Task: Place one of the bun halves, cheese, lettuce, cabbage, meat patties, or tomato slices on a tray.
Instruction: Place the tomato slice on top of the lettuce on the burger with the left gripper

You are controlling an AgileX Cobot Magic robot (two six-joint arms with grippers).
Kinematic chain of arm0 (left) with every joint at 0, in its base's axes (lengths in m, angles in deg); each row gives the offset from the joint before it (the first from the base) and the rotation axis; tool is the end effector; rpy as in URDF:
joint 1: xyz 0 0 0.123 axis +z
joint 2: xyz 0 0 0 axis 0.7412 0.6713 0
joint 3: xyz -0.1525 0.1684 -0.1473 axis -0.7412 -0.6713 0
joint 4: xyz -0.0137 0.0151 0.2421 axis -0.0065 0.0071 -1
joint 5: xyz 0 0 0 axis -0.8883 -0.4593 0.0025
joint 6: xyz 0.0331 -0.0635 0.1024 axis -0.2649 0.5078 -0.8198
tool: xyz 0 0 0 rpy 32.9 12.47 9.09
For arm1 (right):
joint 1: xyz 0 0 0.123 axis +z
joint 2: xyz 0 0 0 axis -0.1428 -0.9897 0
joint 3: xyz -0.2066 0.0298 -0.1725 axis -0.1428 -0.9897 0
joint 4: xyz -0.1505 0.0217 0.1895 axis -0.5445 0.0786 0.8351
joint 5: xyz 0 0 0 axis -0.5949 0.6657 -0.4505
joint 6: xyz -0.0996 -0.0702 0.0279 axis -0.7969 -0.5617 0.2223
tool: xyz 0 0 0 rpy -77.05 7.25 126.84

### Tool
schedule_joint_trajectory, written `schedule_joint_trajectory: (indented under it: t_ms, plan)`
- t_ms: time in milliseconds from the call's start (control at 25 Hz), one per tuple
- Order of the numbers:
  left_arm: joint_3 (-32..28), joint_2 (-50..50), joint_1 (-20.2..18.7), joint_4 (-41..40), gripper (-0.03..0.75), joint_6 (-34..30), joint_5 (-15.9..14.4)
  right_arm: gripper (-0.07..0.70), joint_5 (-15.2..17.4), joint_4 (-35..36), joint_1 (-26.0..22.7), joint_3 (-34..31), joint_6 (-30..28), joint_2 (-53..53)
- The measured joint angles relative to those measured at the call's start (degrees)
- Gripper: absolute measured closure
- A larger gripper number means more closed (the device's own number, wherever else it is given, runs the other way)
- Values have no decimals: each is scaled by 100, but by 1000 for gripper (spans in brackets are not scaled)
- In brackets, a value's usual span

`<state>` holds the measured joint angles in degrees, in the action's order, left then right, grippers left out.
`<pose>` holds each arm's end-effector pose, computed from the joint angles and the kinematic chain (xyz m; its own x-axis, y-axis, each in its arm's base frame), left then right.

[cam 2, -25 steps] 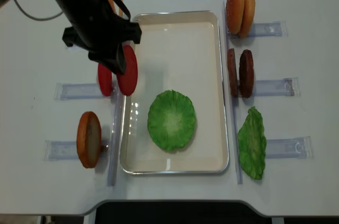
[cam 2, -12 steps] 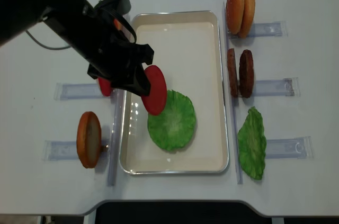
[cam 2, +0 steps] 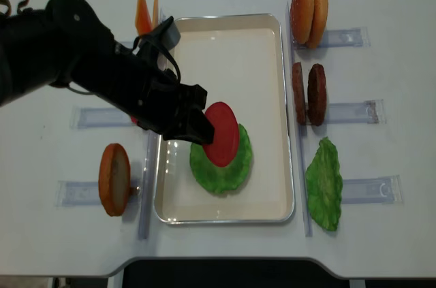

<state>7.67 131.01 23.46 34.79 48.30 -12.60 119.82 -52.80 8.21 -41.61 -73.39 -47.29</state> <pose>0.2346 -0.1827 0.1784 -0.9737 0.1454 -0.1755 0.2235 0.7612 -0.6088 0.0259 0.0042 0.2516 -0.5051 -0.0445 -0.8619 -0.0522 0.9984 -0.0210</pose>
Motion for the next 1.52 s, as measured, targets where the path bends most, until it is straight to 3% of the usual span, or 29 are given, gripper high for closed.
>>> schedule_joint_trajectory:
  t_ms: [280,480,1520]
  plan:
    - [-357,0,0,612,664,-800,463,216,0,0,0,0,0,0]
    - [-402,92,0,799,664,-1030,563,216,0,0,0,0,0,0]
    - [-412,644,0,1020,664,-1407,594,216,0,0,0,0,0,0]
